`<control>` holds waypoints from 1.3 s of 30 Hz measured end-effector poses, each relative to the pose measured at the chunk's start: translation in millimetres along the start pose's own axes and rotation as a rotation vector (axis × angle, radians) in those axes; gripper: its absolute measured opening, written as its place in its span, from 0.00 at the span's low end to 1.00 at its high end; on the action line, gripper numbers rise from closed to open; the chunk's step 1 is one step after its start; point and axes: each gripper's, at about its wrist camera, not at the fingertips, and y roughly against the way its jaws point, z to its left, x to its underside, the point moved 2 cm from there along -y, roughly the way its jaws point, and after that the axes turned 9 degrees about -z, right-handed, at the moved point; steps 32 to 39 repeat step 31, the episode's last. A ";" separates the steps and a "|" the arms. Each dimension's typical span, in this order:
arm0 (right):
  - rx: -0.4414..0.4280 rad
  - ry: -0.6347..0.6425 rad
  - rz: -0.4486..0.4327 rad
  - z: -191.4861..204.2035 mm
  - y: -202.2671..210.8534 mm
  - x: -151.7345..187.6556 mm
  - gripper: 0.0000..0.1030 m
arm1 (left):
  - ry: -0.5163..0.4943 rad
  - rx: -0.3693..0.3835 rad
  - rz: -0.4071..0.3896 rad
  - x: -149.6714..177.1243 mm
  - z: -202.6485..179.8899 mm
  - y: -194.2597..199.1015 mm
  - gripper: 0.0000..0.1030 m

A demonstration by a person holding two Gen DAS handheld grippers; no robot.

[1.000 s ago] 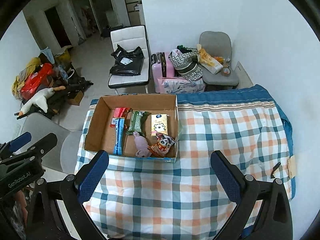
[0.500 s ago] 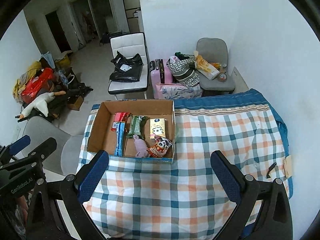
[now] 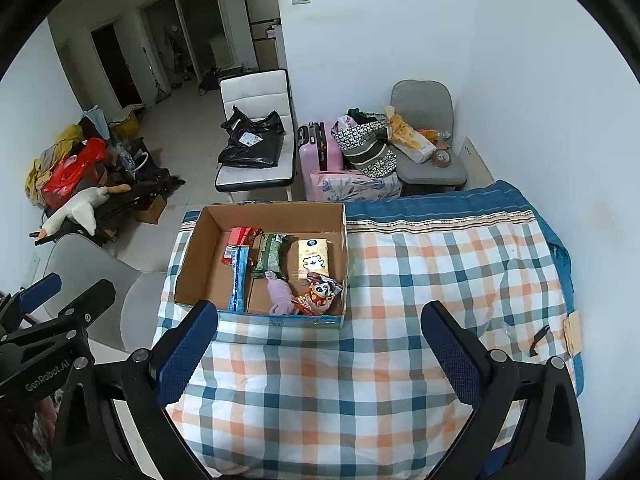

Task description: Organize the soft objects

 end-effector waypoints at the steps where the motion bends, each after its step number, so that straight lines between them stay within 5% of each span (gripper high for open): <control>1: 0.001 0.000 0.000 -0.6 1.3 -0.4 1.00 | 0.001 -0.002 0.000 0.3 -0.1 0.3 0.89; 39: 0.006 -0.002 -0.008 2.3 6.3 -2.2 1.00 | -0.001 0.007 -0.030 -7.4 -1.5 16.2 0.89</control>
